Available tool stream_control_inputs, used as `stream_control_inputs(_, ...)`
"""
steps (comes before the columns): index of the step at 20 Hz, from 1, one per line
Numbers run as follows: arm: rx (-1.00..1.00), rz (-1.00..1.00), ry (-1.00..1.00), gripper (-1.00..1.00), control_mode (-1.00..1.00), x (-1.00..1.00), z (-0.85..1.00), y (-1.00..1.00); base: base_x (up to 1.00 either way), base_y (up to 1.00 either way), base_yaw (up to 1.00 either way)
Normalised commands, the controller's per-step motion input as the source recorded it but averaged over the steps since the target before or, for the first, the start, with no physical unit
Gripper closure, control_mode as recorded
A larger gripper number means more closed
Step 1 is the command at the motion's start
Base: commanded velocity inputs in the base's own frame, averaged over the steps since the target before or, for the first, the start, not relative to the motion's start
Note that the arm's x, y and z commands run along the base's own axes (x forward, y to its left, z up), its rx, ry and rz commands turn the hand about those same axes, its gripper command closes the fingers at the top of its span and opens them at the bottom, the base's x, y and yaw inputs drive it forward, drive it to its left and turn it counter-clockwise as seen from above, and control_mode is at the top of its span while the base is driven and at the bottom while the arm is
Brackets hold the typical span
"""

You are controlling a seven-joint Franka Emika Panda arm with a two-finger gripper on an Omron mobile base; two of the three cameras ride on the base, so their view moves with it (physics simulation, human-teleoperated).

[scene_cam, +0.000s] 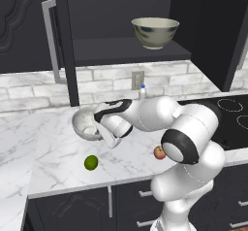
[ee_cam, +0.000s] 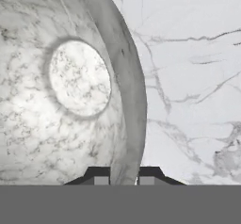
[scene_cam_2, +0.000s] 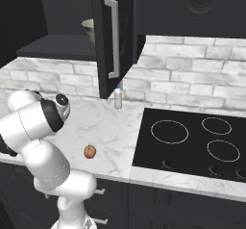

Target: Pick both bowls and place them on the counter. Then place the lime in one bowl and place the peach in the other bowl.

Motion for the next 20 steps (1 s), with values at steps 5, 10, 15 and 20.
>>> stream_control_inputs(5,0.00,0.01,0.00,-1.00,-1.00,0.00,0.00,0.00,0.00,0.00,0.00)
stream_control_inputs(10,0.00,0.00,0.00,-1.00,-1.00,0.00,0.04,-0.02,0.00,0.00,0.00)
stream_control_inputs(15,0.00,0.00,-0.01,-1.00,-1.00,0.00,0.15,-0.03,0.00,0.00,0.00)
stream_control_inputs(20,0.00,0.00,-0.04,-1.00,-1.00,0.00,0.24,-0.07,0.00,0.00,0.00)
